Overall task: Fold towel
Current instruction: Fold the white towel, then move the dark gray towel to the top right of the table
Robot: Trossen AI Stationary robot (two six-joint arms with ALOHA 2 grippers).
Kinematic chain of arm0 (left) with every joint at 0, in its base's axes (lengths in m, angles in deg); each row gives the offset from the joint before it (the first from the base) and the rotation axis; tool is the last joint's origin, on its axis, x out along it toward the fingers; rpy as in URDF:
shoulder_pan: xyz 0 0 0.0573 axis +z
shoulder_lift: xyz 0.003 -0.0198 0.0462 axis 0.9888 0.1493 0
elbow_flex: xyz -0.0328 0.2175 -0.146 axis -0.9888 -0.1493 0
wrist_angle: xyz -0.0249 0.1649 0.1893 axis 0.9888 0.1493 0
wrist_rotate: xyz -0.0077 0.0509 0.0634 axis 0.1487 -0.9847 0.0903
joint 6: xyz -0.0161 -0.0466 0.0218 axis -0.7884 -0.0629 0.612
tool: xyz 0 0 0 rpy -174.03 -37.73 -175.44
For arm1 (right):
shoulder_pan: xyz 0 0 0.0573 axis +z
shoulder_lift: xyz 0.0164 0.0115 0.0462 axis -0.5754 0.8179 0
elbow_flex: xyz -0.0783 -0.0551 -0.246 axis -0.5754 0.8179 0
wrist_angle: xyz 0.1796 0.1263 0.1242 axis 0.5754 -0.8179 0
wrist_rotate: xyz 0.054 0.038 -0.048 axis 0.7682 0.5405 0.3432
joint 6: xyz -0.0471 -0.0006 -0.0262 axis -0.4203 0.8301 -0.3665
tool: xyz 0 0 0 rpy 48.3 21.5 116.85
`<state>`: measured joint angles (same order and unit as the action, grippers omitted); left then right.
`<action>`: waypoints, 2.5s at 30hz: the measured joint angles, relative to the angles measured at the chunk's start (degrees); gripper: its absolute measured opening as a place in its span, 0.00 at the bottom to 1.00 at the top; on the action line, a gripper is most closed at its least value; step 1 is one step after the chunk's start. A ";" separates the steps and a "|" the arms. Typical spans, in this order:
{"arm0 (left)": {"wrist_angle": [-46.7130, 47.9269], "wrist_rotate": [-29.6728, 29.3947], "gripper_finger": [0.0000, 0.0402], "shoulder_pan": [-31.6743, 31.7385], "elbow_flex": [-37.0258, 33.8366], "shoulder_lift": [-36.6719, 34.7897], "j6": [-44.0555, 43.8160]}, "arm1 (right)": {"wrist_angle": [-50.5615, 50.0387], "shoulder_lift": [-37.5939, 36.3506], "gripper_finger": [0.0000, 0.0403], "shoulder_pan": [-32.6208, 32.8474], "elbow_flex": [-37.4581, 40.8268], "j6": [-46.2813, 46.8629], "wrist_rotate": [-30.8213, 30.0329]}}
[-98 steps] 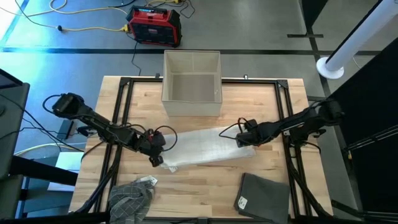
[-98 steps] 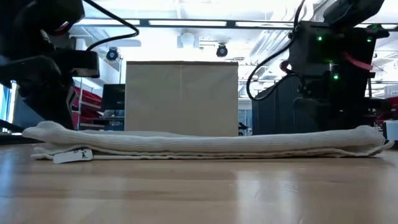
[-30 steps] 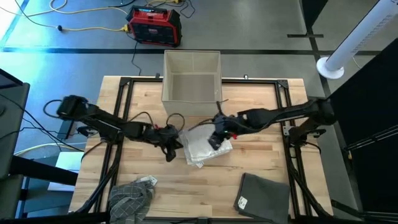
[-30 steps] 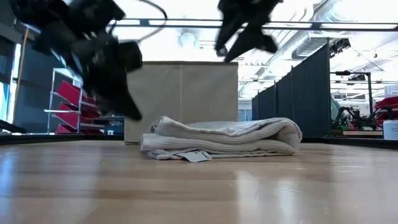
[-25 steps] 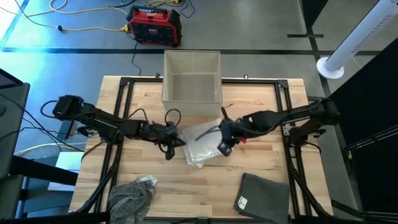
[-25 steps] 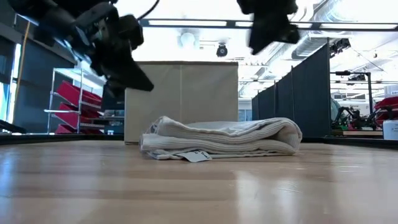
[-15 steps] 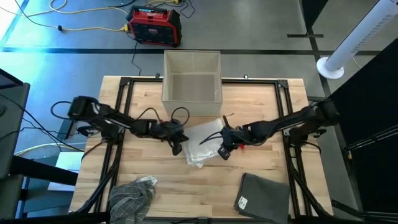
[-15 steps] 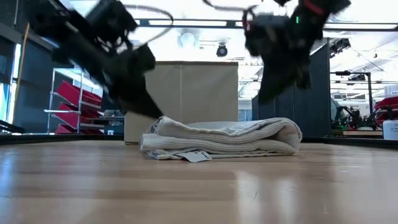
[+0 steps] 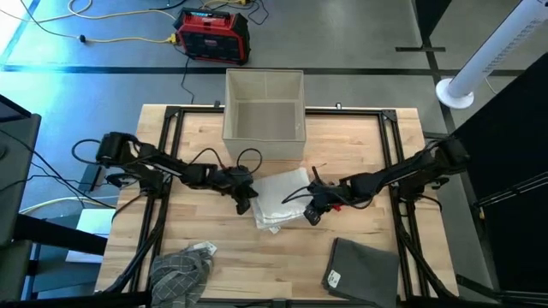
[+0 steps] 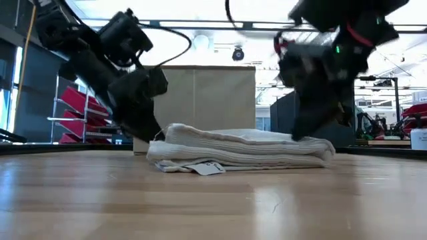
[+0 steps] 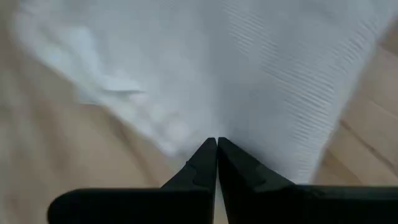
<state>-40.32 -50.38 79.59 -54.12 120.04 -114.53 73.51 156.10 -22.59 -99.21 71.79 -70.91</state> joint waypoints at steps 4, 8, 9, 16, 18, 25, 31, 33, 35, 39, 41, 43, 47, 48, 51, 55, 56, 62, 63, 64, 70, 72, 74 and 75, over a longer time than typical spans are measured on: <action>4.02 3.62 0.00 -0.35 0.03 -5.79 -0.29 | -6.40 -1.94 0.00 -0.39 -4.55 -2.76 0.07; 10.83 6.77 0.00 -1.30 0.03 -10.90 -0.27 | -15.36 -2.72 0.00 -1.10 -9.49 -3.18 0.05; 13.14 6.83 0.00 -1.78 0.03 -11.78 -0.27 | -17.61 -2.70 0.00 -1.29 -10.53 -3.18 0.07; 23.33 6.79 0.00 -5.37 0.03 -13.27 1.91 | -28.26 -2.70 0.00 -0.02 -14.99 -3.22 15.49; 25.86 6.80 0.00 -6.19 0.03 -13.24 2.58 | -29.39 -2.70 0.00 2.67 -15.36 -3.71 22.65; 27.39 5.82 0.00 -6.93 0.03 -13.24 3.32 | -29.50 -2.66 0.00 21.73 -12.78 6.22 25.36; 25.74 3.43 0.00 -6.91 0.03 -13.25 5.77 | -26.07 -2.66 0.00 33.55 -9.62 25.96 24.60; 25.15 3.17 0.00 -6.80 0.03 -13.27 6.61 | -25.16 -2.66 0.00 36.20 -7.57 32.94 22.88; 24.63 3.07 0.00 -6.78 0.03 -13.27 7.27 | -23.45 -2.66 0.00 38.11 -4.82 39.85 21.68; 23.77 2.96 0.00 -6.78 0.03 -13.27 7.23 | -18.53 -2.66 0.00 39.82 0.68 50.12 20.34; 23.92 2.98 0.00 -6.78 0.03 -13.27 6.43 | -18.14 -2.64 0.00 39.95 3.18 53.07 20.34; 23.96 3.01 0.00 -6.78 0.03 -13.27 5.37 | -19.31 -2.64 0.00 39.33 4.92 55.08 20.34; 23.98 3.15 0.00 -6.82 0.03 -13.27 3.09 | -23.18 -2.64 0.00 35.65 7.13 54.95 20.19; 23.98 3.17 0.00 -6.82 0.03 -13.27 2.71 | -24.55 -2.67 0.00 34.14 7.19 53.70 20.04; 23.71 3.19 0.00 -6.82 0.03 -13.27 1.18 | -30.52 -3.20 0.00 28.33 7.16 48.18 17.66; 23.46 3.22 0.00 -6.82 0.05 -13.27 -0.34 | -37.45 -4.62 0.00 18.87 7.25 40.14 11.07; 23.21 3.22 0.00 -6.82 0.05 -13.27 -0.34 | -38.88 -4.94 0.00 16.34 7.28 37.99 9.29; 20.90 3.18 0.00 -6.84 0.07 -13.27 -1.86 | -41.54 -5.15 0.00 0.06 8.98 24.81 1.66; 20.53 3.17 0.00 -6.84 0.07 -13.27 -2.13 | -40.99 -5.23 0.00 -2.91 9.52 22.86 0.60; 20.43 3.15 0.00 -6.84 0.07 -13.27 -2.68 | -40.38 -5.29 0.00 -5.70 10.05 20.91 -0.32; 20.30 3.79 0.00 -7.36 0.07 -13.27 -6.00 | -37.76 -5.23 0.00 -20.97 10.68 13.13 -9.10; 20.04 3.83 0.00 -8.04 0.07 -13.27 -6.37 | -35.65 -5.09 0.00 -25.39 10.23 9.80 -11.30; 19.24 3.83 0.00 -8.83 0.07 -13.27 -6.83 | -32.44 -5.06 0.00 -29.61 9.93 7.45 -12.72; 18.79 3.83 0.00 -9.21 0.07 -13.27 -7.10 | -30.69 -5.04 0.00 -31.73 9.83 6.29 -13.34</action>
<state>-21.54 -46.55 70.38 -54.05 106.78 -121.63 42.82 151.06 -54.33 -89.38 78.08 -84.25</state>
